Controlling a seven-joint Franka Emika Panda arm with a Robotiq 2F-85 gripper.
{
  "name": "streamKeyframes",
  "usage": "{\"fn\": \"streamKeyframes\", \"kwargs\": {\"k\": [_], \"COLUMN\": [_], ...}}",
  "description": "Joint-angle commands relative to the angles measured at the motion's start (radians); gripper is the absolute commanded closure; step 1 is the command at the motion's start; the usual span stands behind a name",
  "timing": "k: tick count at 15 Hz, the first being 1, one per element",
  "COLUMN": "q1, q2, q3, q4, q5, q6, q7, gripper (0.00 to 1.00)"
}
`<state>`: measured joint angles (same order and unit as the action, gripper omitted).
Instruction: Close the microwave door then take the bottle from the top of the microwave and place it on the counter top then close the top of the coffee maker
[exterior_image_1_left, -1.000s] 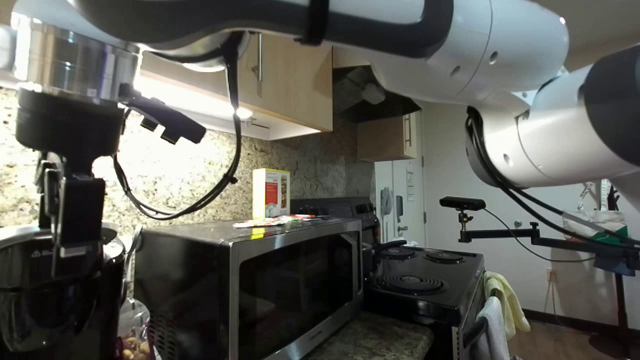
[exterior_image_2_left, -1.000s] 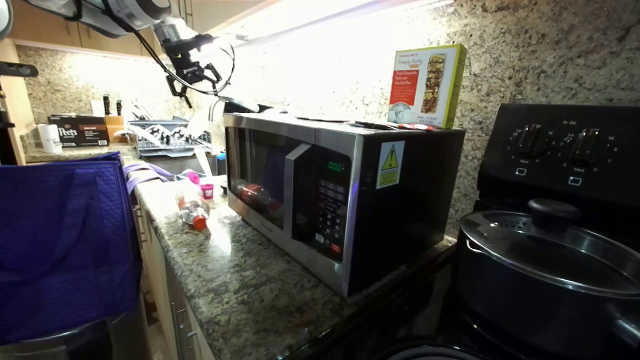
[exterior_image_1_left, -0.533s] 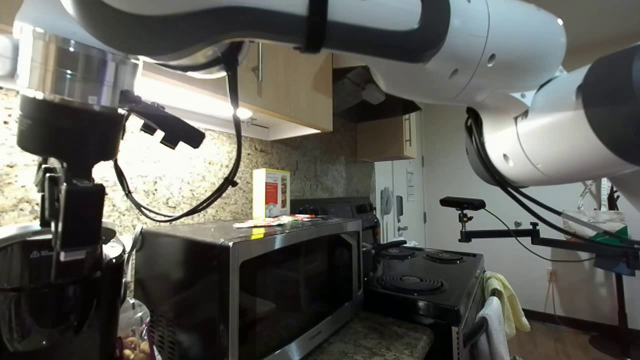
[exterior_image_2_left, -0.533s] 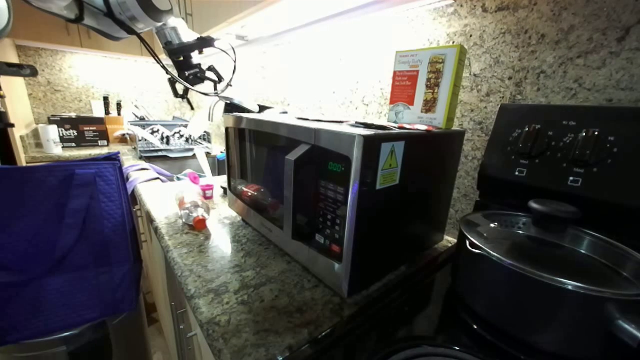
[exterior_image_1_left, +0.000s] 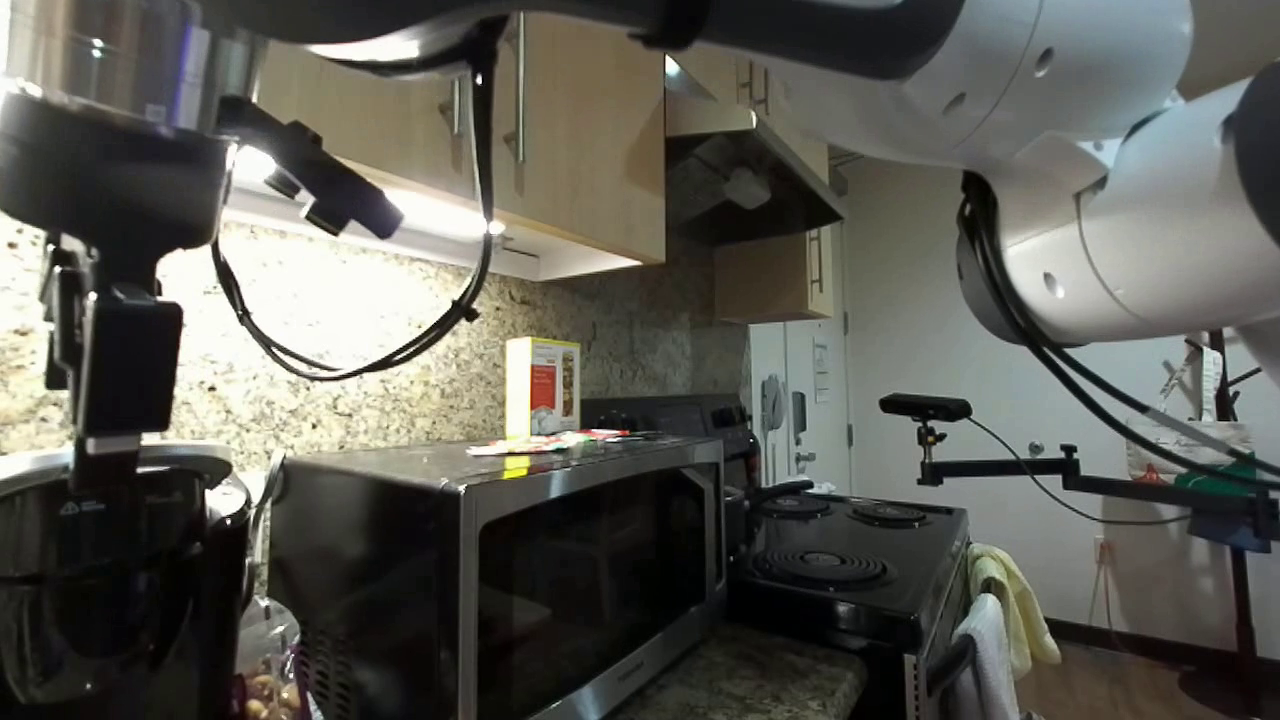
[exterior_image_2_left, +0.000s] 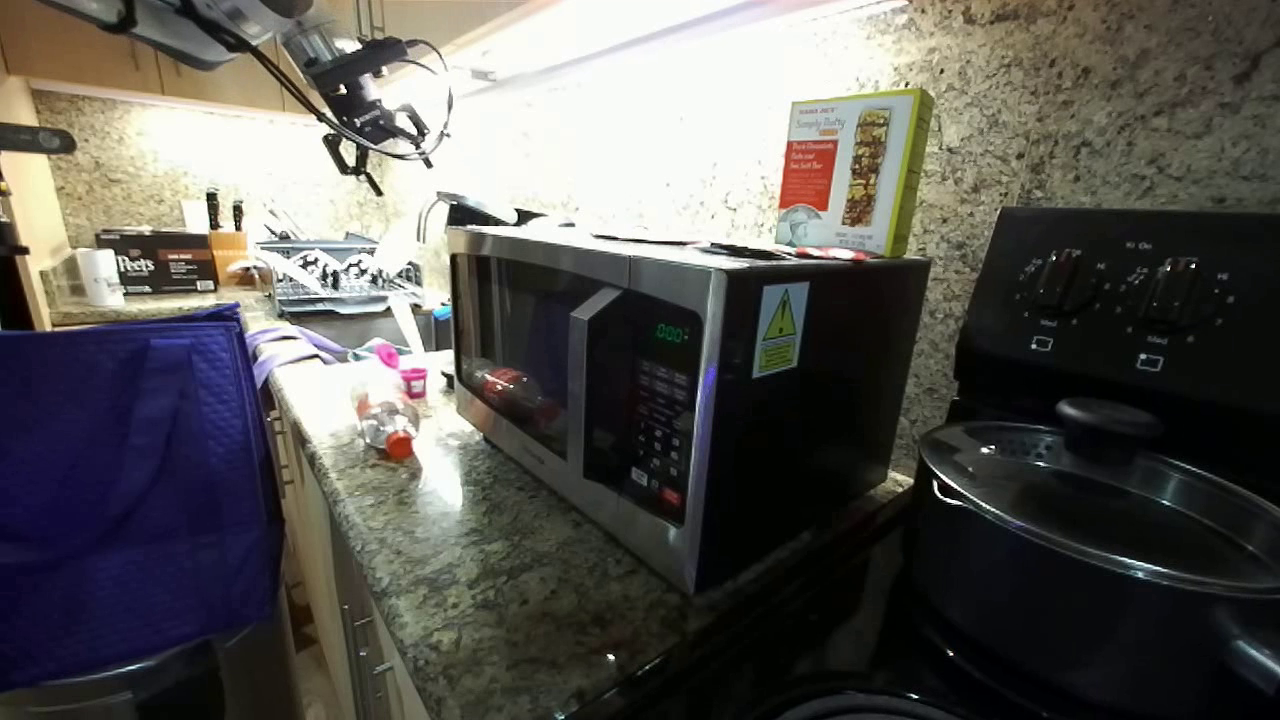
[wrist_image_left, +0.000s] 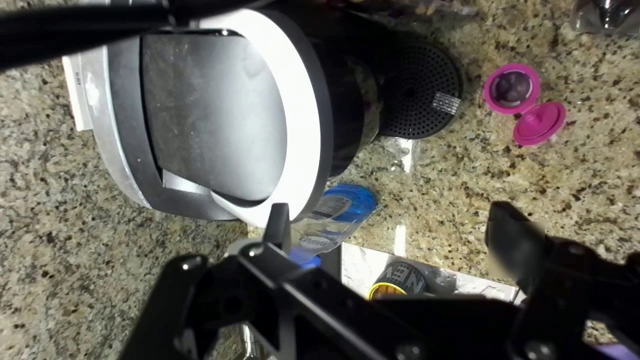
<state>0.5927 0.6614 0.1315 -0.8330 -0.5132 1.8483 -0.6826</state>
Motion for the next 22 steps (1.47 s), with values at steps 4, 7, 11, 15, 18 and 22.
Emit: {"fn": "streamKeyframes", "kwargs": {"k": [4,7,11,15,18,22], "q1": [-0.012,-0.042,-0.081,-0.100,-0.107,-0.136], "q2": [-0.080,-0.079,-0.067,-0.070,-0.069,-0.079], "q3": [-0.013,-0.015,-0.007,0.003,0.017,0.076], "q4": [-0.117,-0.139,-0.160,-0.196,-0.218,-0.268], "q5": [0.000,0.015,0.027,0.044,0.074,0.199], "q6": [-0.001,0.028,0.077,0.118,0.153,0.147], "q7": [0.063,0.047,0.025,0.029,0.018,-0.023], "gripper": [0.00,0.00,0.00,0.00,0.00,0.00]}}
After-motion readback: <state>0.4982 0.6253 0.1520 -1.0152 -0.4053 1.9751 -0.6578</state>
